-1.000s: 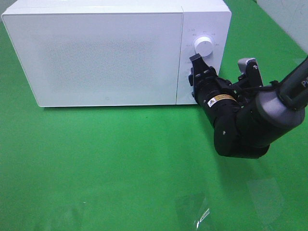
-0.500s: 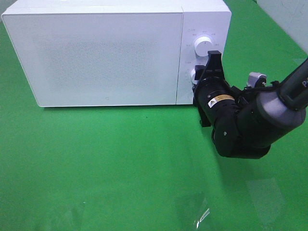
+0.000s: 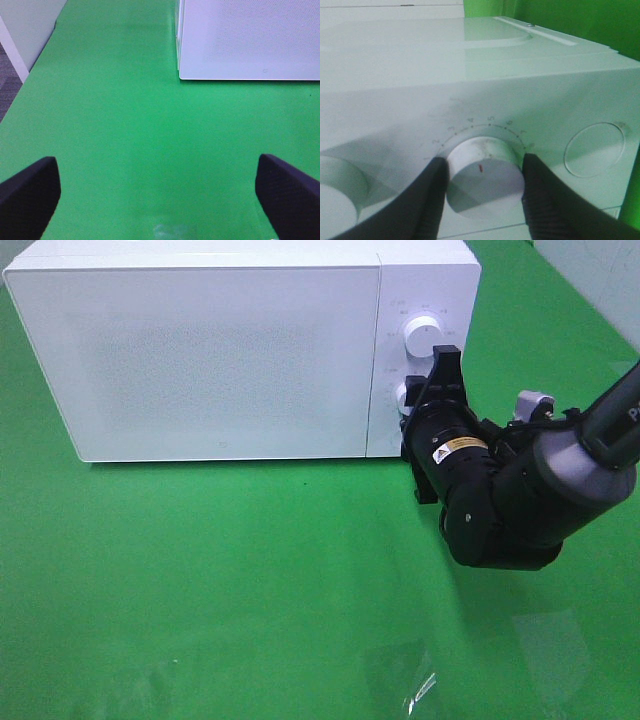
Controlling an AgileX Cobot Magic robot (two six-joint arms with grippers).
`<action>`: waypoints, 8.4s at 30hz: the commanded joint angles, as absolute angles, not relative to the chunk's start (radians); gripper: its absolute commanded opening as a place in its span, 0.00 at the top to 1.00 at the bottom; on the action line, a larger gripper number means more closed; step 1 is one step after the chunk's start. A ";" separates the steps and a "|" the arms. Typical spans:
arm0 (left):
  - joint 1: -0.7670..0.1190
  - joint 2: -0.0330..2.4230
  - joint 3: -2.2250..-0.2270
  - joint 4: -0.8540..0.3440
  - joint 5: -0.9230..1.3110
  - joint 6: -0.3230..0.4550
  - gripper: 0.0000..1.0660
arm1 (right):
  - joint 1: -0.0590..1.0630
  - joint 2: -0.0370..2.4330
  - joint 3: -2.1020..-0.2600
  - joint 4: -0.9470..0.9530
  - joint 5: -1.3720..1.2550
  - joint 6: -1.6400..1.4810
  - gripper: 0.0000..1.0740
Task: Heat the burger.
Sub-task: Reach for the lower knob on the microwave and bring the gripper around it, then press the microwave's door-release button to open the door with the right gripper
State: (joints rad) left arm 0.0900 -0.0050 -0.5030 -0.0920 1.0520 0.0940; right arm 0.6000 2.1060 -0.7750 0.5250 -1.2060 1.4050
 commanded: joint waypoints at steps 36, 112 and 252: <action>0.090 -0.025 -0.499 -0.096 1.037 0.093 0.08 | 0.609 1.890 -0.577 0.387 -1.054 1.161 0.29; 0.090 -0.025 -0.499 -0.096 1.037 0.093 0.08 | 0.326 0.413 -0.644 0.018 0.918 -0.023 0.29; 0.090 -0.021 -0.499 -0.095 1.037 0.093 0.08 | 0.346 1.340 -0.272 0.430 -0.971 -0.260 0.29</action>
